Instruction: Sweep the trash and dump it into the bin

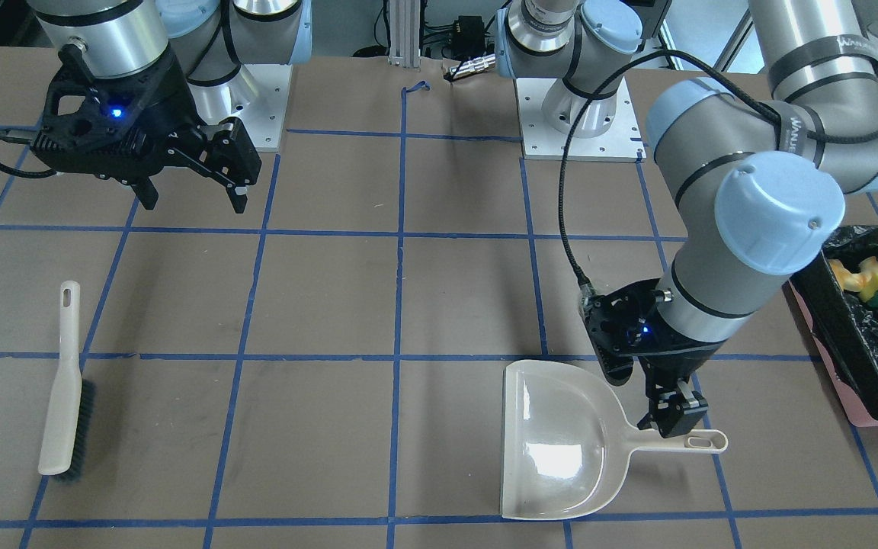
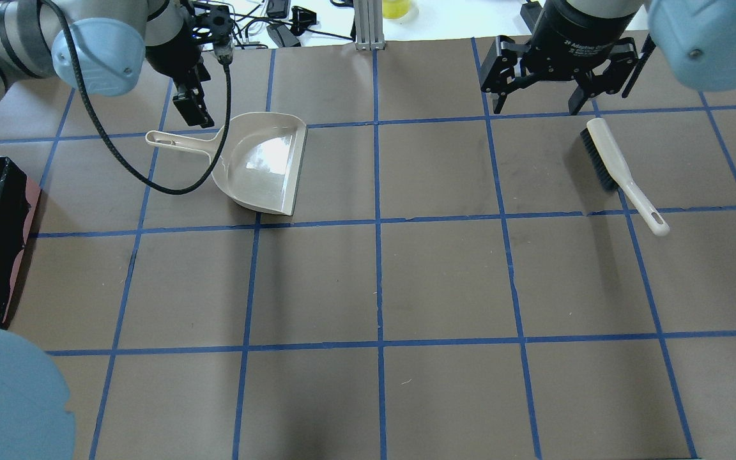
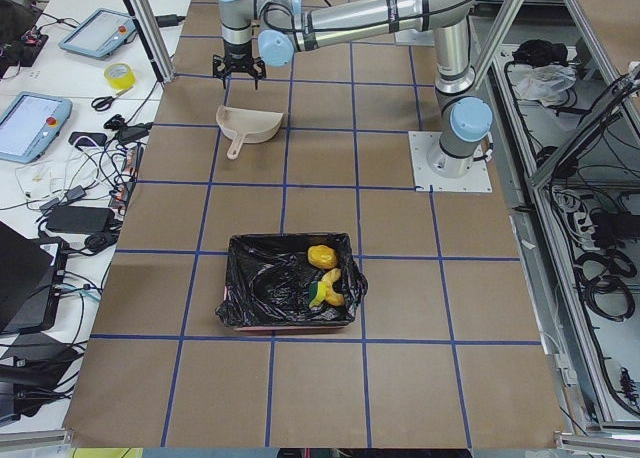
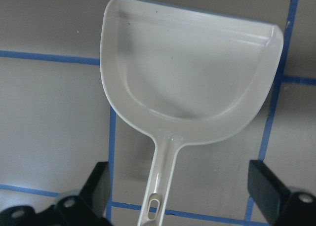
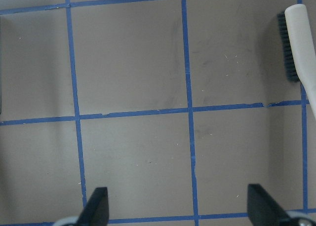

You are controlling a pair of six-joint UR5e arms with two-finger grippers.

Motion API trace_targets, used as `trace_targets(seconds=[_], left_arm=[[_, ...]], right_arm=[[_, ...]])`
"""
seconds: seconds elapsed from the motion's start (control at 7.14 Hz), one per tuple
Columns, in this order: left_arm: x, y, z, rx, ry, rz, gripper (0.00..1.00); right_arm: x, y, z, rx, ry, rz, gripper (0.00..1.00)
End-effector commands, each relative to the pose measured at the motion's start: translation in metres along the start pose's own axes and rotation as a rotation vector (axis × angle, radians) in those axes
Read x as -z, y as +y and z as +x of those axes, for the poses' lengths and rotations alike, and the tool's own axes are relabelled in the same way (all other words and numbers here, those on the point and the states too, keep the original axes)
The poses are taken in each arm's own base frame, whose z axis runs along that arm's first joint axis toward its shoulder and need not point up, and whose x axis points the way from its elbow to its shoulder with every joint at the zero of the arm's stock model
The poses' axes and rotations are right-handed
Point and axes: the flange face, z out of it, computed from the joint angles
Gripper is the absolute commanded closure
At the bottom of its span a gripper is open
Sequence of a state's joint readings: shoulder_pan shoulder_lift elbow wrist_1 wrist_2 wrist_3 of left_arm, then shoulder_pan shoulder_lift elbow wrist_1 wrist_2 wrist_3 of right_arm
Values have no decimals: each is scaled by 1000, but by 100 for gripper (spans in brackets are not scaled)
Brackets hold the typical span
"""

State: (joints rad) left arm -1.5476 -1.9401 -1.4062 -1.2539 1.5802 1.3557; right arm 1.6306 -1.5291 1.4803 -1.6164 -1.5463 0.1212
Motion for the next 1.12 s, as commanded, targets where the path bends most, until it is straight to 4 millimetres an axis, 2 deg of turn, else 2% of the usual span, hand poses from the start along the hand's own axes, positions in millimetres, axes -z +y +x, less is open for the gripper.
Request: trace_targets(seconds=[0.0,0.14,0.56,0.7,0.98], left_arm=[[49,-17,39,250,31,-4,0],[83,-17,60,375,30,-8,0],[150,-3,122,833,80,-29,0],[161,3,137,942,93,-57,0],[166,13,142,1128,90,-53,0]], right_arm=[[0,0,0,0,-2,0,0],[0,0,0,0,-1,-1,0],[0,1,0,-6,1,-5,0],[0,0,0,-6,-3,-3,0],[0,1,0,-6,1,-5,0]])
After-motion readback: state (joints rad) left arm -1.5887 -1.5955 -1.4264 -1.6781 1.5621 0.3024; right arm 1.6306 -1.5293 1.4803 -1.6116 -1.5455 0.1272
